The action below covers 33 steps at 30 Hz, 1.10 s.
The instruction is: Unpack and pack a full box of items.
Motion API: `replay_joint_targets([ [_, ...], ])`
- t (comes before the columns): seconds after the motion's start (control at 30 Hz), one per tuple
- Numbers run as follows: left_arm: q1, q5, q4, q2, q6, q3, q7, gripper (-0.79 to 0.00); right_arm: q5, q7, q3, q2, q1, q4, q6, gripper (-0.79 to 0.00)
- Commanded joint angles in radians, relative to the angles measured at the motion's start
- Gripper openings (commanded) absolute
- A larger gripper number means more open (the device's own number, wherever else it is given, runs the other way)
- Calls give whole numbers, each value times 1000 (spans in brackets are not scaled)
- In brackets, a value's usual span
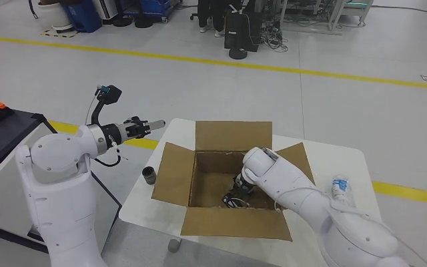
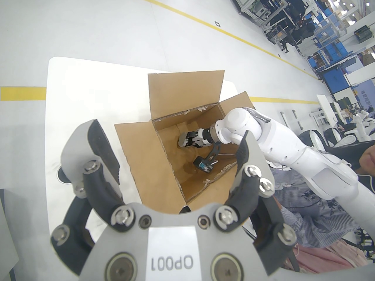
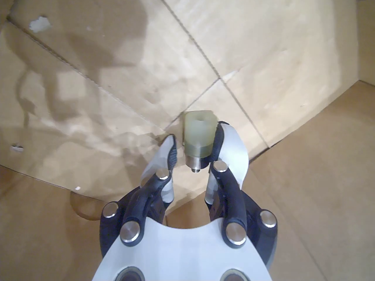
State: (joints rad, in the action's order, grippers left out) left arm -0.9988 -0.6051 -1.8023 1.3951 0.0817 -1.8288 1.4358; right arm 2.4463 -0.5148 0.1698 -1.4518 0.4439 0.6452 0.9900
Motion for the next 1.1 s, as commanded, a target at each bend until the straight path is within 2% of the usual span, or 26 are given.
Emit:
replay_joint_targets([
  [0.0,0,0,0,0,0,0,0,0,7,-5,0,-5,0,-4,1,-785],
  [0.27,0,0,0,0,0,0,0,0,22,-5,1,-4,-2,29,-4,-785],
  [0.5,0,0,0,0,0,0,0,0,6,74,34,37,10,147,9,-785],
  [0.8,0,0,0,0,0,0,0,0,-62,276,147,144,96,404,22,-785],
  [1.07,0,0,0,0,0,0,0,0,-110,549,303,267,254,753,22,-785],
])
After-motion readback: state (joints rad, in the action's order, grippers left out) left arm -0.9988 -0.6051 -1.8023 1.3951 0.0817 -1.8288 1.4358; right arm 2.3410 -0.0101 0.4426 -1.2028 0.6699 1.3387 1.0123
